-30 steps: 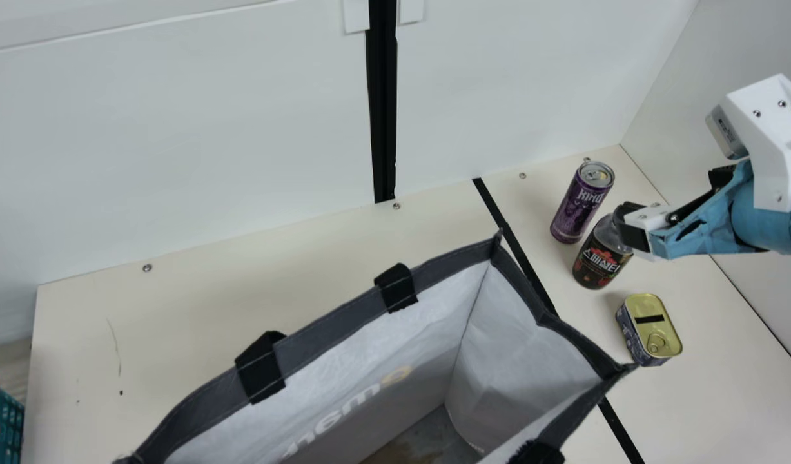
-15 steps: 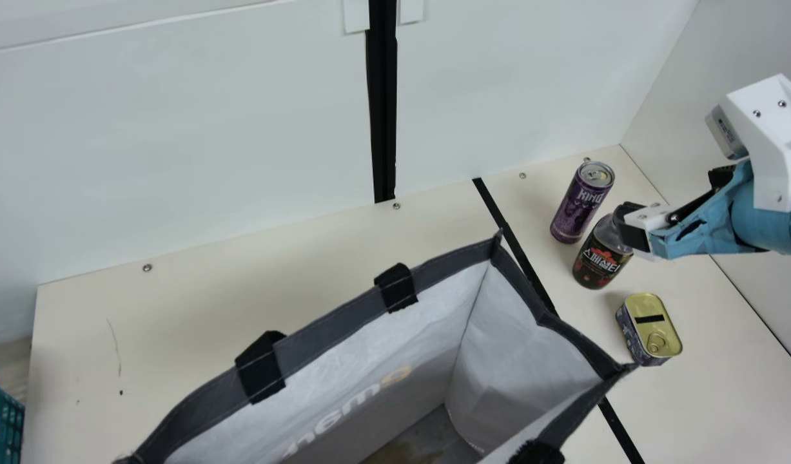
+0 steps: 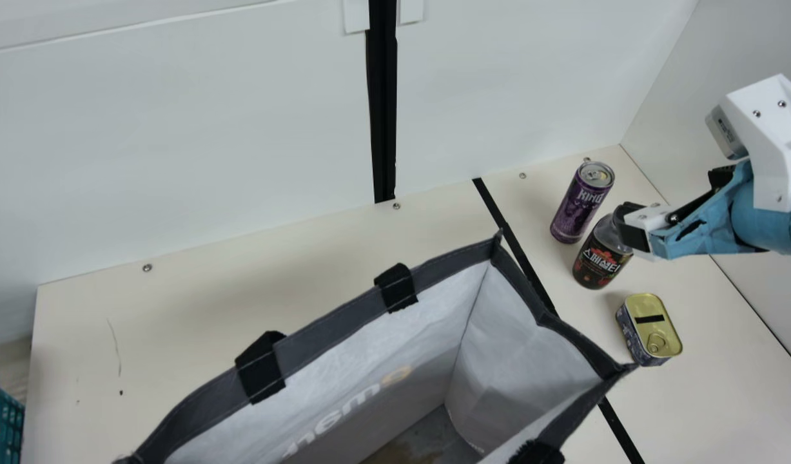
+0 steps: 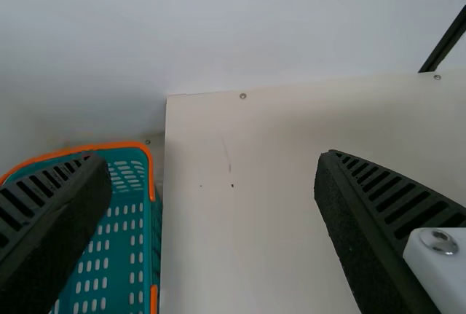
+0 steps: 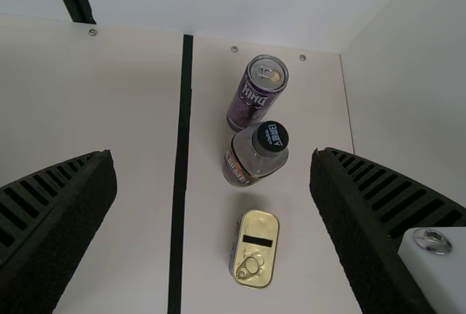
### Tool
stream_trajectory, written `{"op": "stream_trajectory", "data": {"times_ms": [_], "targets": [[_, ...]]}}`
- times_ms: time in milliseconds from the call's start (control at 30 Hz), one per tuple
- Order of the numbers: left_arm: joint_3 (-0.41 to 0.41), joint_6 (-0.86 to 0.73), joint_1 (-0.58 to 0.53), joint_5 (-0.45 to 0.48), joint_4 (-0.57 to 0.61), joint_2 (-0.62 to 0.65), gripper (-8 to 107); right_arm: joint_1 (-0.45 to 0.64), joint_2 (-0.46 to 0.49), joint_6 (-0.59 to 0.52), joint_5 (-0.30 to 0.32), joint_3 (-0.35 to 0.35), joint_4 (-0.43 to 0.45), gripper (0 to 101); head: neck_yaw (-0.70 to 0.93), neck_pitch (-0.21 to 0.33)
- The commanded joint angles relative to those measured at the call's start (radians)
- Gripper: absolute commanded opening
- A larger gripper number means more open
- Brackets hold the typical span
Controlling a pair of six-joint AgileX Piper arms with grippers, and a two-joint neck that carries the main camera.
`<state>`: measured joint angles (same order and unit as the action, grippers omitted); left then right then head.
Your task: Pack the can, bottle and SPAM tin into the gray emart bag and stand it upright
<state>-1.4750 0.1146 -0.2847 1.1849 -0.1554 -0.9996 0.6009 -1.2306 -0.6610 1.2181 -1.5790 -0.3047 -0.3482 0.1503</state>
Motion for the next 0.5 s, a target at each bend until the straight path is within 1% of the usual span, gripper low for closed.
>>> {"op": "stream_trajectory", "data": {"times_ms": [0, 267, 467], "targets": [[-0.019, 0.002, -0.012, 0.001, -0.009, -0.016, 90, 0.000, 0.000, 0.000, 0.000, 0.000, 0.000, 95, -0.001, 0.024], [-0.107, -0.015, -0.046, 0.002, -0.018, -0.080, 90, 0.000, 0.000, 0.000, 0.000, 0.000, 0.000, 95, -0.001, 0.024], [-0.188, -0.051, -0.050, 0.004, 0.008, -0.131, 90, 0.000, 0.000, 0.000, 0.000, 0.000, 0.000, 95, -0.001, 0.024]]}}
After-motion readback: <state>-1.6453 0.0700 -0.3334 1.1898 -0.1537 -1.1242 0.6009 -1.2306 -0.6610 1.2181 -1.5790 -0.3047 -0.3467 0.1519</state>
